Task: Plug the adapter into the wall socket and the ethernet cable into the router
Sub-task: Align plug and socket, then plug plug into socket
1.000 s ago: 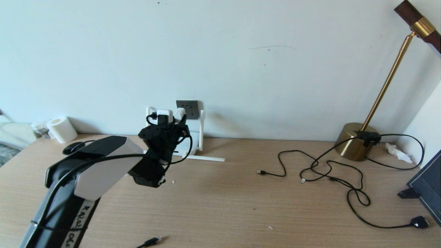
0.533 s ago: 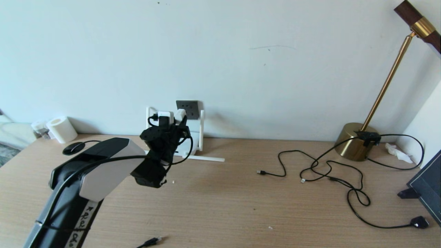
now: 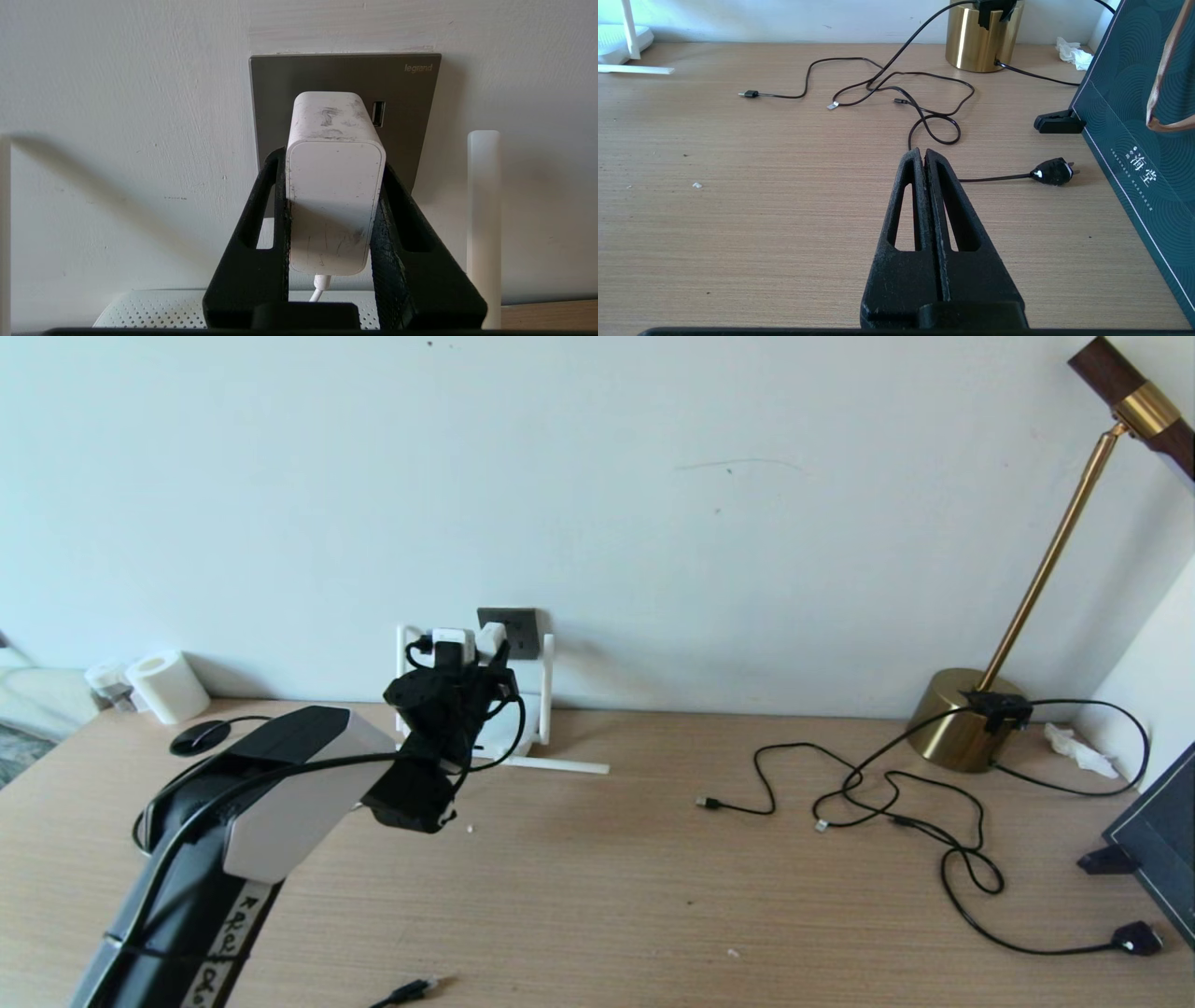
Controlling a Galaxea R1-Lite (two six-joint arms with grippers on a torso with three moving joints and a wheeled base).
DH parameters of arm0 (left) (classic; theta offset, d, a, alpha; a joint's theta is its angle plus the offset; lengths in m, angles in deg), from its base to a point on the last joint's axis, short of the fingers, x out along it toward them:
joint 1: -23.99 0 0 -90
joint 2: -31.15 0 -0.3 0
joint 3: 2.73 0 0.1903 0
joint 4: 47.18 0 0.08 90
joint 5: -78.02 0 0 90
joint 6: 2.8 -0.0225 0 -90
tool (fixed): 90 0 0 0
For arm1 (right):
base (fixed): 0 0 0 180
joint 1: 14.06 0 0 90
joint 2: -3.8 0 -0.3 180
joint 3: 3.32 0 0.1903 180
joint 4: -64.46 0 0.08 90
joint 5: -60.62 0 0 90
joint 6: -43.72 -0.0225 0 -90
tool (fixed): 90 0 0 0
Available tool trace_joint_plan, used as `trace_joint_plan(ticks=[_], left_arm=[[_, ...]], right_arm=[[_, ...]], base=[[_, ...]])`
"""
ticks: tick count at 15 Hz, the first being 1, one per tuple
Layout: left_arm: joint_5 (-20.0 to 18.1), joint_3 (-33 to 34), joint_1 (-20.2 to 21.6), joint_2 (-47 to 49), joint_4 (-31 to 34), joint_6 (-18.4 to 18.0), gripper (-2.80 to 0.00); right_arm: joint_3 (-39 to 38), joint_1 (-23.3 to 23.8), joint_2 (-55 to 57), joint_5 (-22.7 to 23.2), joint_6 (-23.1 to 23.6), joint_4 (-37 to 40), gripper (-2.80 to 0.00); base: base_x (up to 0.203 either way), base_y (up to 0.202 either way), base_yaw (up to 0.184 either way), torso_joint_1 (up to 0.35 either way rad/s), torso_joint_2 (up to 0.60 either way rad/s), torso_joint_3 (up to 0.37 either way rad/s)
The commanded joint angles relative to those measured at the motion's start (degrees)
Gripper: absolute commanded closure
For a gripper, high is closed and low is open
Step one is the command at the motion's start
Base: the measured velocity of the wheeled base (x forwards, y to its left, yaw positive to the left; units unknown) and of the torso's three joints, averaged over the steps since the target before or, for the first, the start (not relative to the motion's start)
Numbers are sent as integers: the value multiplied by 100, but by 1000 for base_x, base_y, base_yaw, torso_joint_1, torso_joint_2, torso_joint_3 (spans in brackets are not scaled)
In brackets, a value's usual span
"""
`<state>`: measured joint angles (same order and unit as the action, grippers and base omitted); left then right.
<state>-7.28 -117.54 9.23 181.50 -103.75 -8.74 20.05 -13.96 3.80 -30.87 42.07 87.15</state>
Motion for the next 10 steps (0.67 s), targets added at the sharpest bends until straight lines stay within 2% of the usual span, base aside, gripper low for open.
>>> trace_joint_plan(ticks=[1, 10], left_arm=[[-4, -230, 0, 88, 34, -70, 0], [4, -626, -42, 331, 202, -82, 0]], right_arm=[[0, -1, 0, -1, -2, -2, 0], [0, -1, 0, -1, -2, -2, 0]], base=[[0, 0, 0, 0, 0, 0], [0, 0, 0, 0, 0, 0]])
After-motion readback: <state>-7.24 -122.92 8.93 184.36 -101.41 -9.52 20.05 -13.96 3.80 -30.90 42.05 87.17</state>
